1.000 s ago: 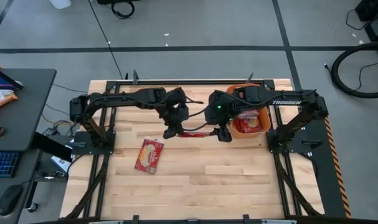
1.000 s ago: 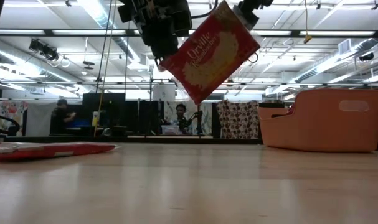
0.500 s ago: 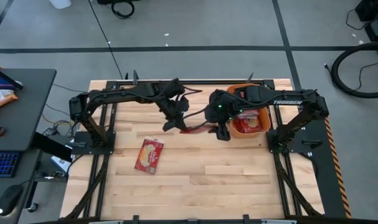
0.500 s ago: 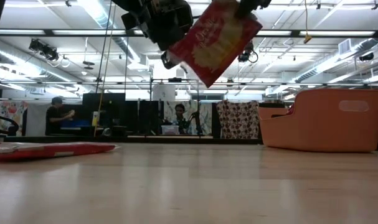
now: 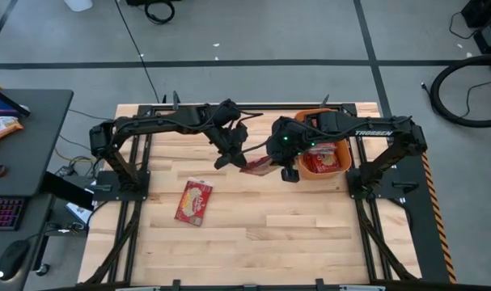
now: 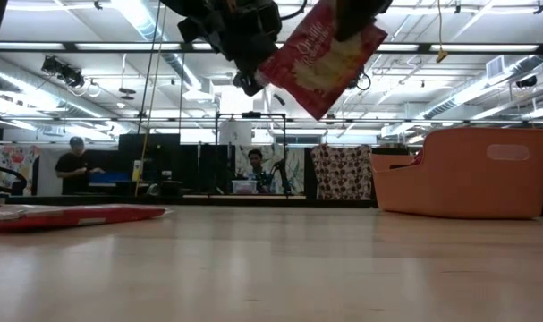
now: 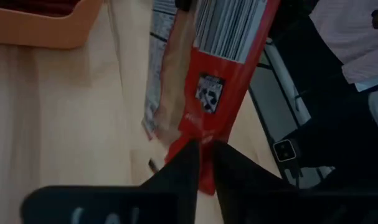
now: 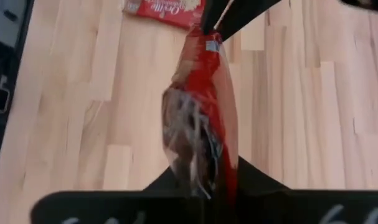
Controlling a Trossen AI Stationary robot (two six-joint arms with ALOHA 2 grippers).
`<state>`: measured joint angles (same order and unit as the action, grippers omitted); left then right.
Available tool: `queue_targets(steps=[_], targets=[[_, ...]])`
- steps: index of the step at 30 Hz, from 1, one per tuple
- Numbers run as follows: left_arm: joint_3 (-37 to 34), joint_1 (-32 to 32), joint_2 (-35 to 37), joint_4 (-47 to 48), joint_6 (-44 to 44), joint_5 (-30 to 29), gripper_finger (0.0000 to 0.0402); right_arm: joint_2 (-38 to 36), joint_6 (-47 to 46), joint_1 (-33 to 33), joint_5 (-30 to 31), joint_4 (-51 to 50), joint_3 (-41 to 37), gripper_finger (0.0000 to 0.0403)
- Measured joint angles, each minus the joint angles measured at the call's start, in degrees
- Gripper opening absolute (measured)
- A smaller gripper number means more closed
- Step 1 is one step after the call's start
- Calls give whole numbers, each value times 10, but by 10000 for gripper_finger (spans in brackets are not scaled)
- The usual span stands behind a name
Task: Sort popcorn bags into baskets
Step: Put the red popcorn bag into the orange bin
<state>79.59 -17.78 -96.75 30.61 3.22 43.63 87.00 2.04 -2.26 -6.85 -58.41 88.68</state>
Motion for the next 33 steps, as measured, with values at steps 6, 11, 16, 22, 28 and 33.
queue_targets(steps=[6, 11, 16, 22, 28, 33], targets=[[0, -10, 0, 2, -14, -8, 100, -6, 7, -17, 32, -98, 7, 34], [0, -14, 18, 26, -39, -62, 133, -12, -36, -51, 72, -228, 51, 37], [0, -5, 60, 40, -36, -205, 134, -14, -163, -110, 82, -312, 99, 32], [0, 4, 109, 40, 8, -304, 131, -22, -223, -199, 58, -317, 102, 36], [0, 4, 132, 41, -1, -257, 131, -19, -209, -286, 18, -316, 102, 34], [0, 4, 139, 61, -33, -221, 130, -30, -223, -356, 13, -316, 102, 34]])
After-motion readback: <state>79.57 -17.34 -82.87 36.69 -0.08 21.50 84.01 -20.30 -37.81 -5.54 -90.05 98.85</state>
